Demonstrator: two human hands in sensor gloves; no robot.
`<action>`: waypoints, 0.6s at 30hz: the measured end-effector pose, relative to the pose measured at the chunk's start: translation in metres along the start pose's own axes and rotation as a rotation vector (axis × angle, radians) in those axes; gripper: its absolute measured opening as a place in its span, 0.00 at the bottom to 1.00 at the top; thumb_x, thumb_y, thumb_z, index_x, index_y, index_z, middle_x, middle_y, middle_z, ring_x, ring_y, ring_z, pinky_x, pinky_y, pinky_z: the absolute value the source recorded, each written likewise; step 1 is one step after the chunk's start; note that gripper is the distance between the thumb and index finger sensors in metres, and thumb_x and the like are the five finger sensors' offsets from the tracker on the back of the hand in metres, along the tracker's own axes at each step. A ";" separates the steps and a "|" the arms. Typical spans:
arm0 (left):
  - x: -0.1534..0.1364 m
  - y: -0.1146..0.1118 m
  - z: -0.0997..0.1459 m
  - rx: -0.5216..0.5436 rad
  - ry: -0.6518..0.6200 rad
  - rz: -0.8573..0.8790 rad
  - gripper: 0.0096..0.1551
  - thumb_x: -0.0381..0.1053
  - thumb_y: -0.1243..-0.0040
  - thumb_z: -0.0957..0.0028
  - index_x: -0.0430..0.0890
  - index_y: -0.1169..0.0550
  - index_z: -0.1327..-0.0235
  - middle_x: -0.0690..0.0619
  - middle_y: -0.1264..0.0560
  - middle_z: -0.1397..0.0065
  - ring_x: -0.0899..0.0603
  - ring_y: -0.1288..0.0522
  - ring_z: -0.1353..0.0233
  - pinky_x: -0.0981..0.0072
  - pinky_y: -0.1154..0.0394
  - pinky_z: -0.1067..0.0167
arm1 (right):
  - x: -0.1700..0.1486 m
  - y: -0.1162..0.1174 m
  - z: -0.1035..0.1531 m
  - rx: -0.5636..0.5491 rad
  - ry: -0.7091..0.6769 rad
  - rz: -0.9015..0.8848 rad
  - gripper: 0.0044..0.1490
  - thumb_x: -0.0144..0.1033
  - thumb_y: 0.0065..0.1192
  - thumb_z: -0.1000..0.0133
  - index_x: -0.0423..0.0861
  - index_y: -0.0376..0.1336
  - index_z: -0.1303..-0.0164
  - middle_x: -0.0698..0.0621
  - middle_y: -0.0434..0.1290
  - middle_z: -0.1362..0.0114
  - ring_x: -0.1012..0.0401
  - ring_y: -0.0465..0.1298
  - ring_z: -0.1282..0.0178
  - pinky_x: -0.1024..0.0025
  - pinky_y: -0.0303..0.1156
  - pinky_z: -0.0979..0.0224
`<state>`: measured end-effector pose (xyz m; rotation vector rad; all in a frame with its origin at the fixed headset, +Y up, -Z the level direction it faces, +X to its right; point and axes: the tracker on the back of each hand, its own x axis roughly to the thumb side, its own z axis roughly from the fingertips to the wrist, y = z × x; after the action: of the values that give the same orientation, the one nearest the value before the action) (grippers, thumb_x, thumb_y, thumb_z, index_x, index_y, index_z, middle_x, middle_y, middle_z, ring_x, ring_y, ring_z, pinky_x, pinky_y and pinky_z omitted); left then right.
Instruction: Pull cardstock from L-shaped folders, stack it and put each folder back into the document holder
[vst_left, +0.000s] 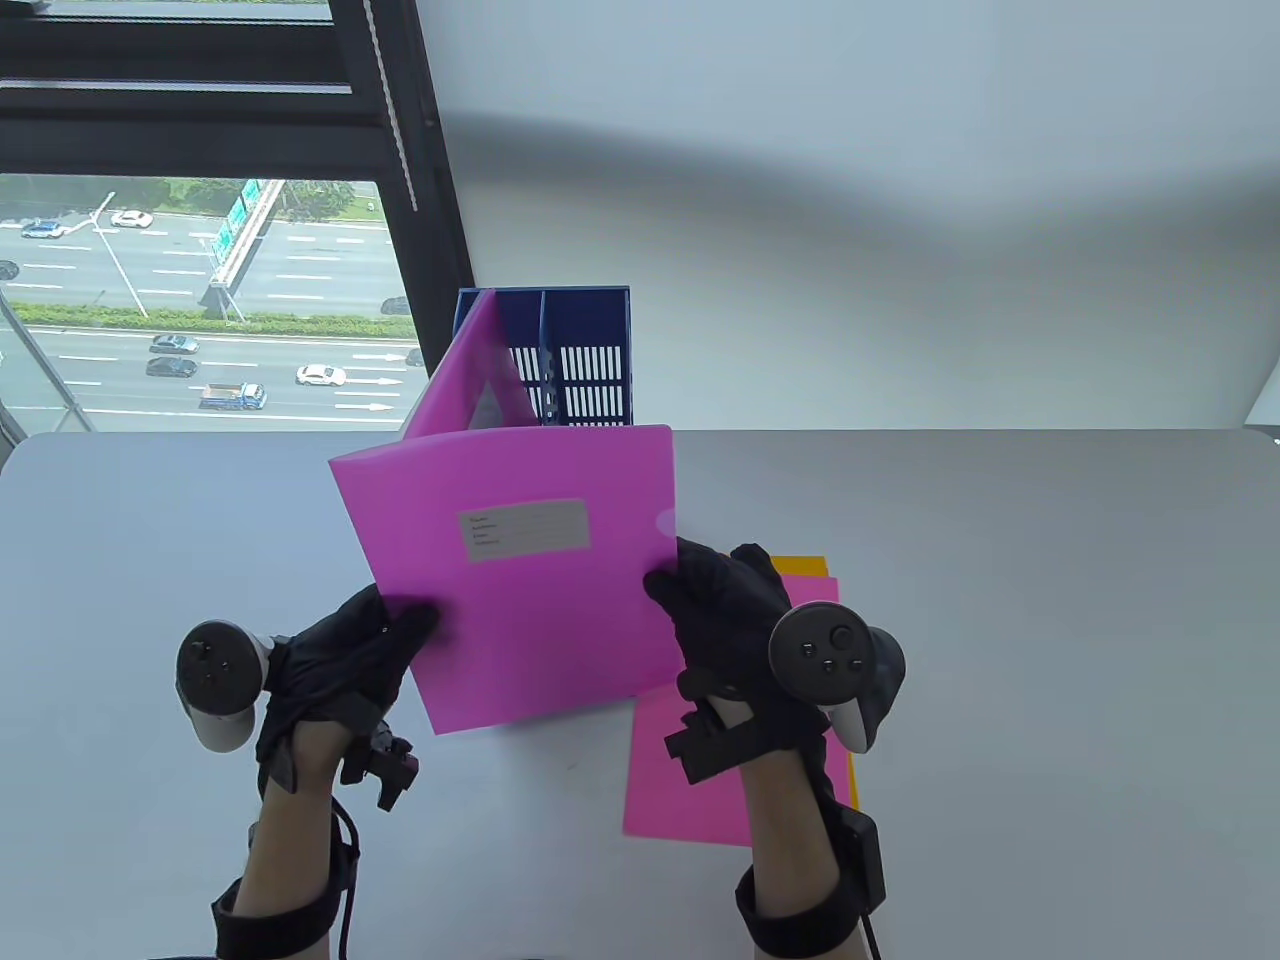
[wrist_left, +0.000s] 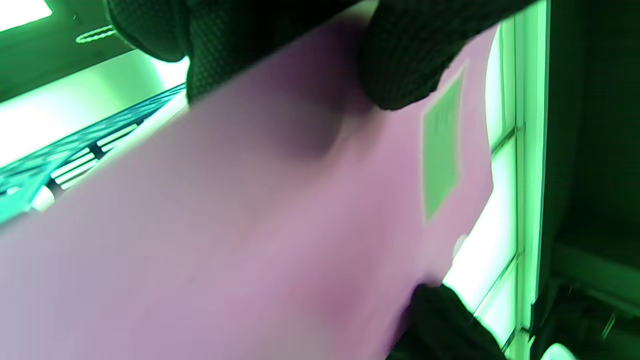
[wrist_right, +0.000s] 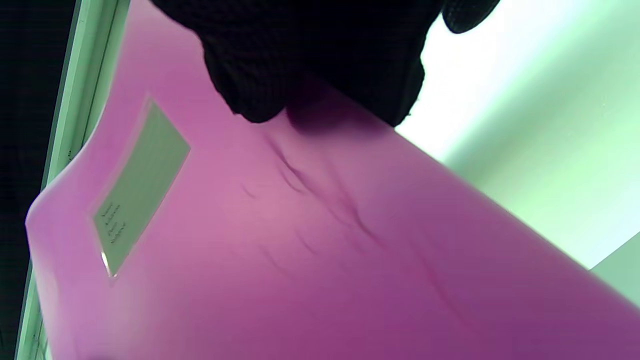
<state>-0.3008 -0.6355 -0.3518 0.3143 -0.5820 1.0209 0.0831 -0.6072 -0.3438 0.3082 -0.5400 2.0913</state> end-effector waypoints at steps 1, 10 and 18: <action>0.005 0.000 -0.001 -0.017 -0.012 -0.047 0.22 0.58 0.35 0.39 0.48 0.17 0.39 0.52 0.16 0.47 0.40 0.15 0.46 0.36 0.33 0.29 | 0.001 -0.001 0.001 -0.022 -0.002 0.009 0.23 0.46 0.72 0.39 0.58 0.70 0.34 0.58 0.79 0.36 0.59 0.79 0.40 0.46 0.53 0.16; 0.038 0.001 -0.003 -0.013 -0.109 -0.159 0.22 0.56 0.35 0.40 0.41 0.12 0.48 0.52 0.13 0.64 0.41 0.12 0.61 0.40 0.27 0.33 | 0.012 -0.012 0.010 -0.227 -0.062 0.044 0.24 0.48 0.67 0.36 0.57 0.67 0.30 0.58 0.78 0.33 0.59 0.78 0.37 0.47 0.53 0.15; 0.061 0.026 0.012 0.258 -0.163 -0.159 0.22 0.54 0.34 0.41 0.38 0.12 0.50 0.52 0.12 0.66 0.42 0.11 0.64 0.42 0.26 0.34 | 0.007 -0.018 0.013 -0.265 -0.047 -0.007 0.28 0.51 0.60 0.32 0.58 0.61 0.22 0.57 0.72 0.25 0.57 0.75 0.31 0.47 0.50 0.14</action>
<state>-0.3028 -0.5857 -0.3061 0.6670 -0.5625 0.9219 0.0942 -0.5998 -0.3253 0.2058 -0.8329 1.9809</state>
